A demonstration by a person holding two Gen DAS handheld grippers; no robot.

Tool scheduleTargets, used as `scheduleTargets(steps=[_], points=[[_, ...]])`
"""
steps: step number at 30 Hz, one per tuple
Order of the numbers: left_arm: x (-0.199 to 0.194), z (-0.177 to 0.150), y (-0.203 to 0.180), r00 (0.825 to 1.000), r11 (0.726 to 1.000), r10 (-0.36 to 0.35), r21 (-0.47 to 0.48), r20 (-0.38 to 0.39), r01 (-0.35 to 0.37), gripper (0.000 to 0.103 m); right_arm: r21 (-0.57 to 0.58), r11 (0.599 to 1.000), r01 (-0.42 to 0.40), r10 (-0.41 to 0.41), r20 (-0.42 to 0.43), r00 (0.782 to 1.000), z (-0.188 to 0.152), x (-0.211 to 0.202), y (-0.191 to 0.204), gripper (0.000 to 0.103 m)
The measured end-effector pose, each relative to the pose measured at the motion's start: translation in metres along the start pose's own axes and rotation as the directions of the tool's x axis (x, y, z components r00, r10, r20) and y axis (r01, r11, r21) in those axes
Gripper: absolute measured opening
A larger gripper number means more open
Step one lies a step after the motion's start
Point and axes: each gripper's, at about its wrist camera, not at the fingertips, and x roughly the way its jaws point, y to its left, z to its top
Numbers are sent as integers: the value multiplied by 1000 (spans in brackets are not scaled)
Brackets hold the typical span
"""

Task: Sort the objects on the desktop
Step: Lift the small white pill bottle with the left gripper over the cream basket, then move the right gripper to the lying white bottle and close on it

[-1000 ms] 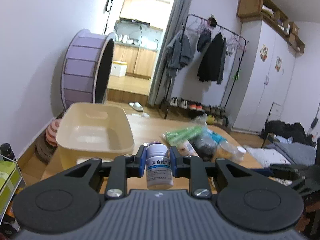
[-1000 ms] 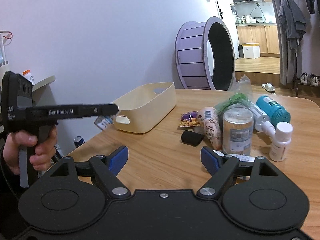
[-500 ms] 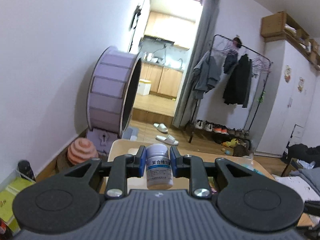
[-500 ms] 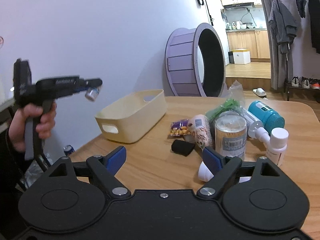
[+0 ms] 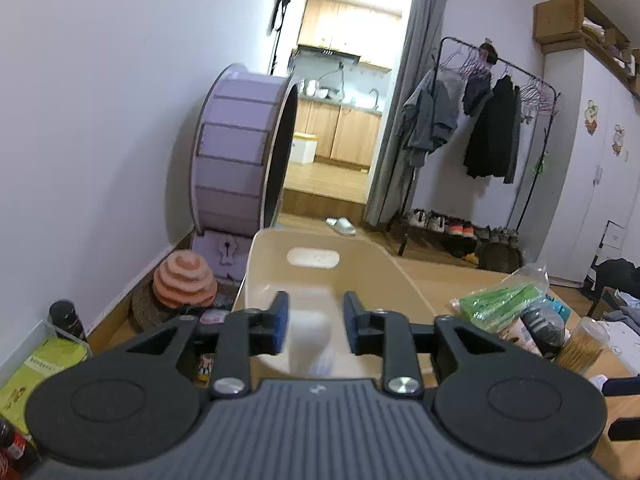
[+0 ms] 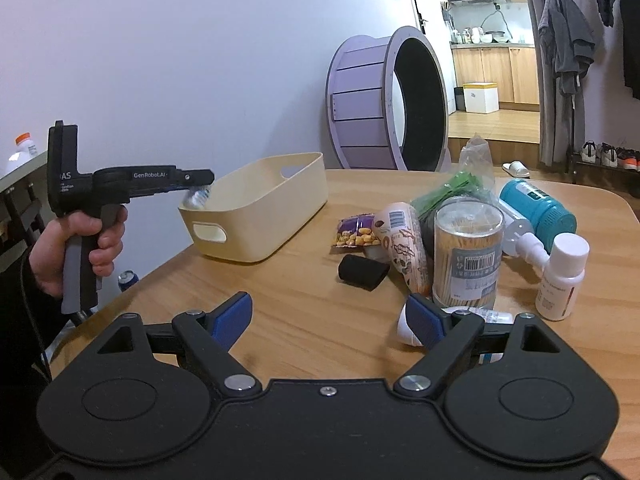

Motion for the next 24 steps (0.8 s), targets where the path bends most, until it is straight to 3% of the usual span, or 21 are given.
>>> scheduleTargets(steps=[4,10,17,24], points=[[-16,5,3,999,999,-18,-39,35,19,39,5,1000,-3,3,5,1000,0,-3,0,83],[-31,4,-18,995,995,-98,-28,29,99,41,13,1000,21,-21,30,999,3,-10,-7,83],[-38,-14,-53,978,978,-206,11,-23,206,42,37,994,103,-105,70,992,11,-24,-28,83],[-35,-39,-80,957,960,-272,45,-107,277,43,1,981,194,-194,-3,981,4,-13,-44,84]])
